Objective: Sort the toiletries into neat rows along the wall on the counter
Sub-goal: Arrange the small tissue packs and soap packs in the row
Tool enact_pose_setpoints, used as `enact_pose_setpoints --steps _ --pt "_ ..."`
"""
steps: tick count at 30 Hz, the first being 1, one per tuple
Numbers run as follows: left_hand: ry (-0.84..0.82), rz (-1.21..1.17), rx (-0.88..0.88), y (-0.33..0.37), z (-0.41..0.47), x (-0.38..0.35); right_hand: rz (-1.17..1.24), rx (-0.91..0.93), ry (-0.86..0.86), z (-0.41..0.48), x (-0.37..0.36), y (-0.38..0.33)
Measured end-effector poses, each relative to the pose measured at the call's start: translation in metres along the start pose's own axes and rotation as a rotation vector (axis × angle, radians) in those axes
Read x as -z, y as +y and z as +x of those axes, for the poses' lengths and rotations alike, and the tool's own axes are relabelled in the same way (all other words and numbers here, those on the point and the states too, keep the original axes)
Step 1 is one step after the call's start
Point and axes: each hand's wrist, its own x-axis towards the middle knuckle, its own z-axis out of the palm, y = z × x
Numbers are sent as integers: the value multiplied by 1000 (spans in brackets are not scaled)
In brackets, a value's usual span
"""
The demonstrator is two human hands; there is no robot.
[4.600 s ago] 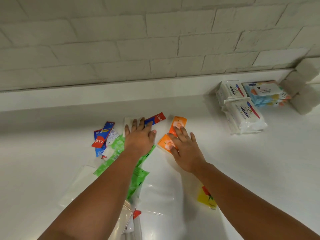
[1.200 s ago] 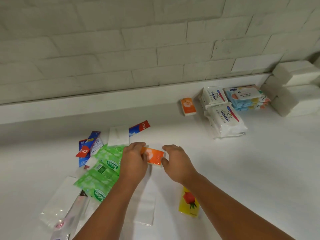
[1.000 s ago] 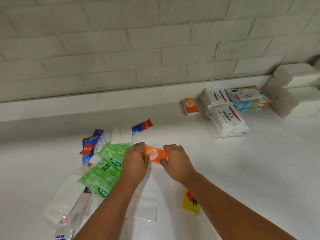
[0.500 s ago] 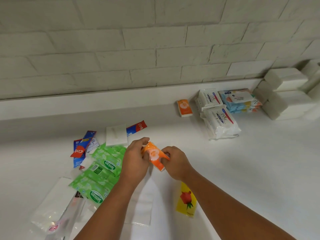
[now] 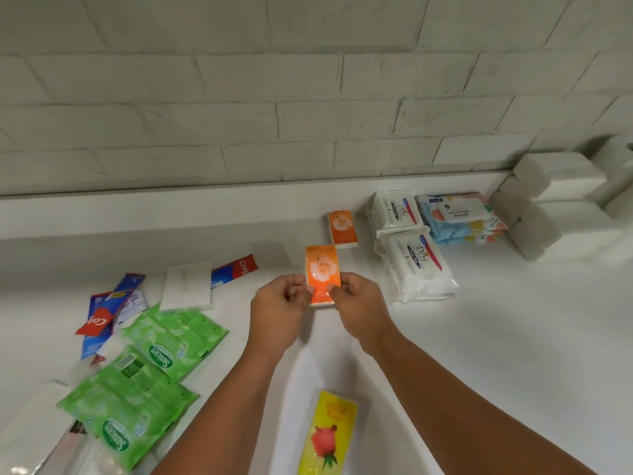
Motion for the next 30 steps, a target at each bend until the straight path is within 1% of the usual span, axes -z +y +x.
enact_pose_setpoints --steps 3,5,7,9,13,16,22,26,30 --pt "-5 2 -21 17 26 -22 -90 63 80 32 10 -3" --pt "-4 44 -47 28 46 -37 -161 112 92 53 16 -5" --pt "9 71 -56 37 67 -47 -153 140 93 68 21 -9" --pt "26 45 -39 40 88 -57 -127 148 92 82 24 -10" --pt "41 24 14 36 121 -71 -108 84 58 100 27 -11" --pt "17 129 3 34 137 -79 -96 43 32 108 28 -8" --pt "85 304 -10 32 135 -94 -68 29 6 119 22 1" --pt "119 328 33 30 130 -95 -69 4 -6 119 25 0" --pt "92 339 23 28 127 -98 -56 -3 -8 117 26 1"
